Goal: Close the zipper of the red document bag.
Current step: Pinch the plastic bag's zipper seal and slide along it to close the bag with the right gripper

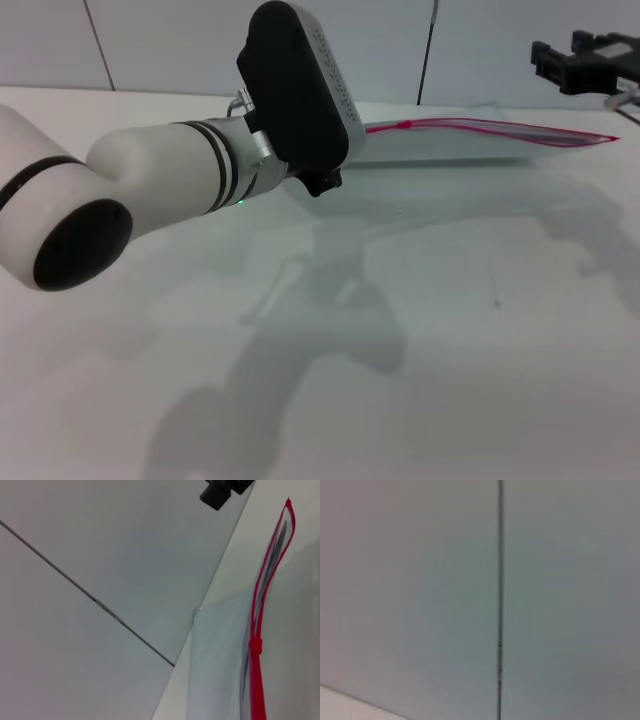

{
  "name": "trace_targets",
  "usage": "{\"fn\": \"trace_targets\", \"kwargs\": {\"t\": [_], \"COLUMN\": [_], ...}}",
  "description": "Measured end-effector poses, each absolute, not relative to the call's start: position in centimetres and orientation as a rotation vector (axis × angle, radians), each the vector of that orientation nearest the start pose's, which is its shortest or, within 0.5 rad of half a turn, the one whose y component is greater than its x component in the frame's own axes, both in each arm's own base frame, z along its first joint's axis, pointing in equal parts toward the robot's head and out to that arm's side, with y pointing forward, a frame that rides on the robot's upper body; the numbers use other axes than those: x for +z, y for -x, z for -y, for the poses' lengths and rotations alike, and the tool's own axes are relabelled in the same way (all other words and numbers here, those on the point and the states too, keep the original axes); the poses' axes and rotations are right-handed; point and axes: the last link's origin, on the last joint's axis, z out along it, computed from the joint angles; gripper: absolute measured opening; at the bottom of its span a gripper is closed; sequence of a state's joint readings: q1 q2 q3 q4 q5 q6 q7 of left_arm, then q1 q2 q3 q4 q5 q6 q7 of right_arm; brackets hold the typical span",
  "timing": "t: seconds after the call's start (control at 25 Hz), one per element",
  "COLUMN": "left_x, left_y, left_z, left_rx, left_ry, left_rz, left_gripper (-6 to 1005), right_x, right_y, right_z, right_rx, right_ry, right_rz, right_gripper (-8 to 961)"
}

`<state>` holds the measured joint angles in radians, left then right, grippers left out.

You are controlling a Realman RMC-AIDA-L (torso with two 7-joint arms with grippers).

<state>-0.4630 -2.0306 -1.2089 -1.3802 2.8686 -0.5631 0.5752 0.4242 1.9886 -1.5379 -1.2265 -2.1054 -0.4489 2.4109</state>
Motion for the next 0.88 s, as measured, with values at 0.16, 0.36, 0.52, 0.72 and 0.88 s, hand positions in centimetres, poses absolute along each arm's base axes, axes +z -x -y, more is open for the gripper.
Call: {"fn": "trace_targets", "kwargs": {"t": [0.16, 0.36, 0.52, 0.72, 0.88], "left_x": [-4.9, -4.6, -4.3, -4.3, -4.3], "left_y": [13.3, 12.9, 12.5, 12.4, 12.3], "left_z": [-38.6, -38.7, -38.7, -38.8, -38.8], "left_rx": [0.15, 0.135, 0.113, 0.11, 0.11], "left_ry": [2.274, 2.266, 2.257, 2.254, 2.255], "left_rz": [-0.083, -0.088, -0.096, -0.102, -0.106], "left_gripper": [55, 55, 55, 55, 55], "right_x": [4.5, 4.2, 3.5, 3.1, 2.8], "right_y": [-17.8, -16.8, -15.9, -15.4, -14.9], "right_z": [-42.4, -42.2, -42.0, -41.7, -41.7], "right_rx": [0.415, 0.412, 0.371, 0.33, 0.269], "right_ry": [2.133, 2.249, 2.333, 2.392, 2.43], "right_rz": [-0.634, -0.567, -0.502, -0.446, -0.394], "right_gripper": [522, 522, 522, 522, 522]}}
